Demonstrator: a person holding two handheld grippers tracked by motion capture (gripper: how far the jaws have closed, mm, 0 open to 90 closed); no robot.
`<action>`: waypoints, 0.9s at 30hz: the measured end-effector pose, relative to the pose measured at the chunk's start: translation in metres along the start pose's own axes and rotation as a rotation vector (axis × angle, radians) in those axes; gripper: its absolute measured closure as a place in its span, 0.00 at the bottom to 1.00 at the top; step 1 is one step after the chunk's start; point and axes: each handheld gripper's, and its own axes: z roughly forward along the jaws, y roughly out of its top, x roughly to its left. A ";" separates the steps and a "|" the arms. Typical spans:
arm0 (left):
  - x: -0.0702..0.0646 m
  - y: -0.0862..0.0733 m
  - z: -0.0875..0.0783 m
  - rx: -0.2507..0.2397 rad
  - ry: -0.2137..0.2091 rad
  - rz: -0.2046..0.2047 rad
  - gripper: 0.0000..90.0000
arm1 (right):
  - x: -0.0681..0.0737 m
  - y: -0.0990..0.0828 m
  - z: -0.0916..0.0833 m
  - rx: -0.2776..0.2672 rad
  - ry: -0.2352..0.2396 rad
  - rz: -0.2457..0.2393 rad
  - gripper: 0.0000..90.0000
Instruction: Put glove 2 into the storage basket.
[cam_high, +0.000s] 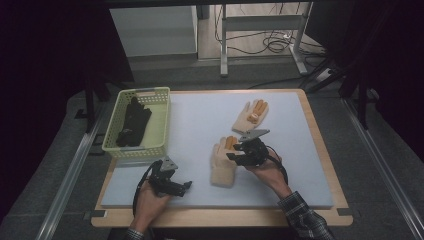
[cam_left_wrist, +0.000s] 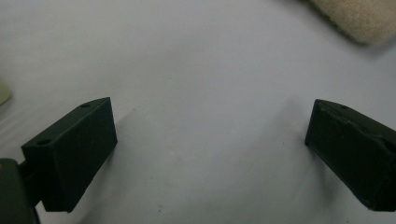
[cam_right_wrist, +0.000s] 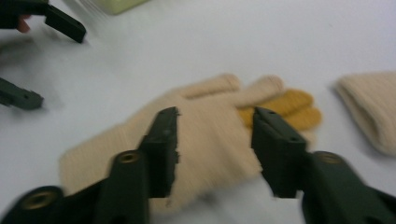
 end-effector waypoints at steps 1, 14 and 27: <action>0.000 0.000 0.000 0.000 0.000 0.000 0.03 | -0.002 -0.004 -0.001 0.000 -0.013 0.002 0.68; 0.000 0.000 0.000 -0.001 0.000 -0.001 0.03 | -0.044 -0.017 -0.007 -0.024 -0.115 0.081 0.75; 0.000 0.000 0.000 0.001 -0.001 0.002 0.03 | -0.107 -0.006 0.008 -0.040 -0.258 0.177 0.63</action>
